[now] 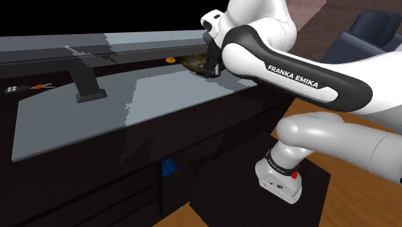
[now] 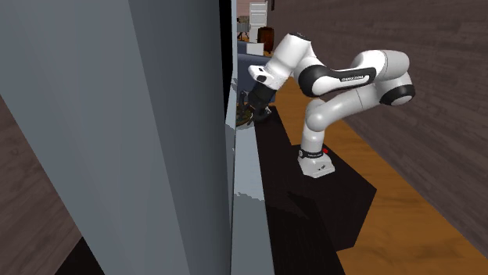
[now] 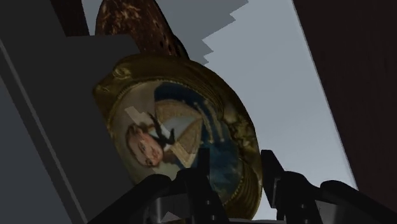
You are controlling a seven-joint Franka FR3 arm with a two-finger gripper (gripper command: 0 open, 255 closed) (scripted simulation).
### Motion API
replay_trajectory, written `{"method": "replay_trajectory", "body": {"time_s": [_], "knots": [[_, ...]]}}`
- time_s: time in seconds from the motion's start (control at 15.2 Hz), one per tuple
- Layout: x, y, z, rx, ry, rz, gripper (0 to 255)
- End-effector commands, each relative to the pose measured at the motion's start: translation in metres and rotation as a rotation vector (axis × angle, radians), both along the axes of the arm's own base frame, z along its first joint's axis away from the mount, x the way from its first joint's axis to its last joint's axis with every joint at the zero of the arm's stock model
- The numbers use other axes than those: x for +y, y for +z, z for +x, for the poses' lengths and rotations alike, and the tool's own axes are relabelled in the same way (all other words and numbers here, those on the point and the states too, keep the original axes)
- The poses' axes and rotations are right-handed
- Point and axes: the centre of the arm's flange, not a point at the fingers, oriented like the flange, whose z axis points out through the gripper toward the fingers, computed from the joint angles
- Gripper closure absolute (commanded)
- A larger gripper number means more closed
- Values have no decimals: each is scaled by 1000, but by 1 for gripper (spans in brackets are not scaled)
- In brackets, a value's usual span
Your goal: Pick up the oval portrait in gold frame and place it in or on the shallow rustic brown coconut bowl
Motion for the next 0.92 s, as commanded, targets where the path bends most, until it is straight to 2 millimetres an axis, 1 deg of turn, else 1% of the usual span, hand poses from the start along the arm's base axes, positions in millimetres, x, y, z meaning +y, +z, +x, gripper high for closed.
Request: {"method": "replay_trajectory", "body": {"time_s": [0.0, 0.26, 0.33, 0.4, 0.46, 0.53, 0.59, 0.66, 0.86], "knots": [[-41, -25, 21, 87, -37, -118, 255], [-41, -25, 21, 87, -37, -118, 255], [-43, -30, 15, 88, -36, -119, 0], [-50, -18, 22, 89, -36, -118, 0], [-52, -15, 27, 88, -38, -117, 0], [-60, -9, 23, 88, -39, -118, 0], [-62, -5, 25, 87, -40, -117, 0], [-41, -25, 21, 87, -37, -118, 0], [-27, 9, 6, 87, -37, -118, 0]]}}
